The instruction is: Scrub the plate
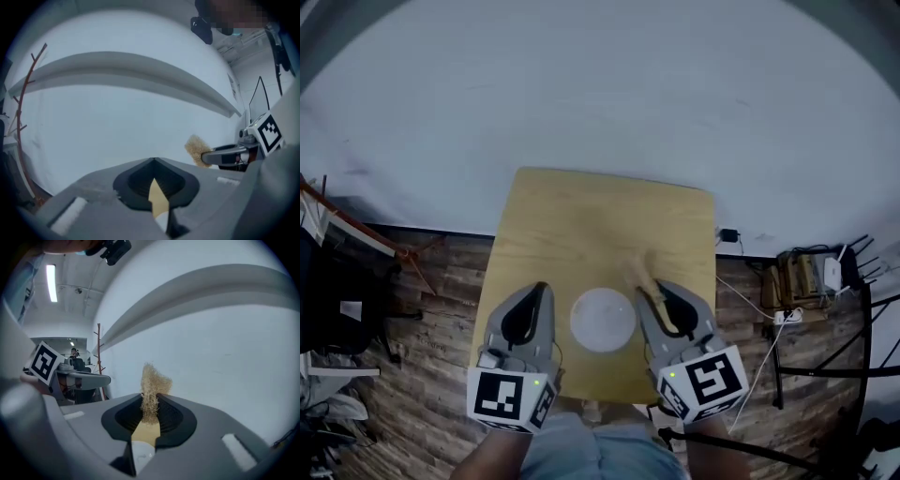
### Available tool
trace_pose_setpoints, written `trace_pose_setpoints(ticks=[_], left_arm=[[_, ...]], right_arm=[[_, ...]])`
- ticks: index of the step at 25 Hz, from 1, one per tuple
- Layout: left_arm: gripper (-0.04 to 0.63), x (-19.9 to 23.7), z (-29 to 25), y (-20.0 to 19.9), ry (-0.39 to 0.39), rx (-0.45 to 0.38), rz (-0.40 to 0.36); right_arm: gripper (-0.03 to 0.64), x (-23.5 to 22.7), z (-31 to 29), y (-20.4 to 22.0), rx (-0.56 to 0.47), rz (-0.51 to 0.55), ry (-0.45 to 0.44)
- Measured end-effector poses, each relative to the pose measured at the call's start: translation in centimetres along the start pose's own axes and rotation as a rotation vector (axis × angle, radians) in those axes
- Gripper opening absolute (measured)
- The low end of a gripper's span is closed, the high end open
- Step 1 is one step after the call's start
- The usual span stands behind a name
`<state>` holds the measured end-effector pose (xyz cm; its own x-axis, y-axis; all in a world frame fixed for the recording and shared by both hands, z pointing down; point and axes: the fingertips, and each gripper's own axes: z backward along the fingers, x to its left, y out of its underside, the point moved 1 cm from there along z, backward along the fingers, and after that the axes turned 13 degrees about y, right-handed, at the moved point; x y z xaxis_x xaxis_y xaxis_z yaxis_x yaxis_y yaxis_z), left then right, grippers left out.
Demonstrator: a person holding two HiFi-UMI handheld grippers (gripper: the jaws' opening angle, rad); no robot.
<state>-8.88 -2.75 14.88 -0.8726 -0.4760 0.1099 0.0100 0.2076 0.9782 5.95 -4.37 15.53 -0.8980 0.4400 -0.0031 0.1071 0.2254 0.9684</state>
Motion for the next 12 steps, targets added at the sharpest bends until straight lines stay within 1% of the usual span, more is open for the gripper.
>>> trace_pose_setpoints(ticks=[2,5,9,12], left_arm=[[0.020,0.1,1.2,-2.5,-0.023,-0.057,-0.062],[0.020,-0.1,2.8,-4.6,-0.032,-0.100,-0.127],[0.020,-0.7,4.2,-6.0,0.003,-0.132,-0.134],[0.020,-1.0,4.7,-6.8,0.025,-0.166,-0.136]], right_arm=[[0.077,1.1,0.3,-2.2,-0.059,0.021,0.000],[0.077,2.5,1.2,-5.0,-0.126,0.033,0.022],[0.076,3.8,2.6,-6.7,-0.165,0.032,0.054],[0.074,4.4,3.4,-7.2,-0.177,0.064,0.085]])
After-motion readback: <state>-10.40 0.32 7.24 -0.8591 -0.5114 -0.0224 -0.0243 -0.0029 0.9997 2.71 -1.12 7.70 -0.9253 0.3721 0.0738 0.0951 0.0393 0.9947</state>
